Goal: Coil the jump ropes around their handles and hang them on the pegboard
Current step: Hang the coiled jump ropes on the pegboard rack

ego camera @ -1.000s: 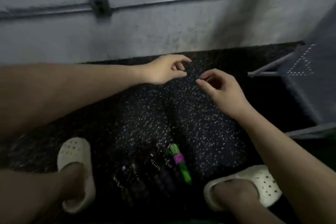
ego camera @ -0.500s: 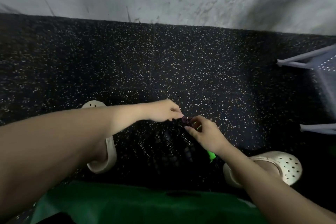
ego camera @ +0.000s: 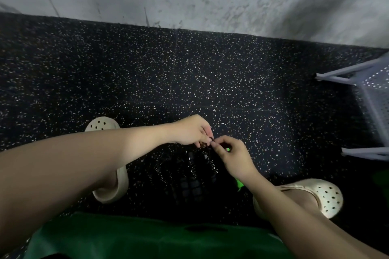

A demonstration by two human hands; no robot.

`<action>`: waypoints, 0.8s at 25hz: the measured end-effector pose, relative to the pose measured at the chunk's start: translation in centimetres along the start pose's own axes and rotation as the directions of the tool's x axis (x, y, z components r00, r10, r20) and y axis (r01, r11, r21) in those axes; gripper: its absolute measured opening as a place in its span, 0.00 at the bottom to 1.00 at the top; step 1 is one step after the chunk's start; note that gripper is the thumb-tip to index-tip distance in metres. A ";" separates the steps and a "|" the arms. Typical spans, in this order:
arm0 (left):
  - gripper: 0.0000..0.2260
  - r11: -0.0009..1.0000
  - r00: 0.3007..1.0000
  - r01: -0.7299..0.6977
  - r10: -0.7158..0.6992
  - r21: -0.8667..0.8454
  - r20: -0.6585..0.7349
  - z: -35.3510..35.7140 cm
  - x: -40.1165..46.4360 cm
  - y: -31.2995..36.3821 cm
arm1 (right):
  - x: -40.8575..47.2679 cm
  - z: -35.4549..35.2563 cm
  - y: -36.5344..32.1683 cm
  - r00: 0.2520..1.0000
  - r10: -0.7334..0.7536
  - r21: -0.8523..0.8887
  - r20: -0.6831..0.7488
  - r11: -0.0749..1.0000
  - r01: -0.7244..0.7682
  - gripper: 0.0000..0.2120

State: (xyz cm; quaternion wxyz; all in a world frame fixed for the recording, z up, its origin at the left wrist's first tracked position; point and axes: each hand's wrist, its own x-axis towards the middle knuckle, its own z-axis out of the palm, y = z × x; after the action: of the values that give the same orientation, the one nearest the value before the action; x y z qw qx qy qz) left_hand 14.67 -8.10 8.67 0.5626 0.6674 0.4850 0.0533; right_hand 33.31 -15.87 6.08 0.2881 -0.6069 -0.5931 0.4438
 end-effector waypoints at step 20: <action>0.03 0.924 0.841 -0.383 0.345 -0.008 -0.417 1.6 3.0 12.4 | 1.8 -10.5 -5.8 0.798 -0.171 0.113 -0.577 0.952 0.286 0.10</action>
State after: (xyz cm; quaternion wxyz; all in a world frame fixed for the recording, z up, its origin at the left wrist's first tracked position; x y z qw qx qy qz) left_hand 24.48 -5.78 16.64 0.4582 0.6951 0.4529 0.3190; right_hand 39.69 -11.49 15.44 0.5590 -0.6027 -0.5049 0.2636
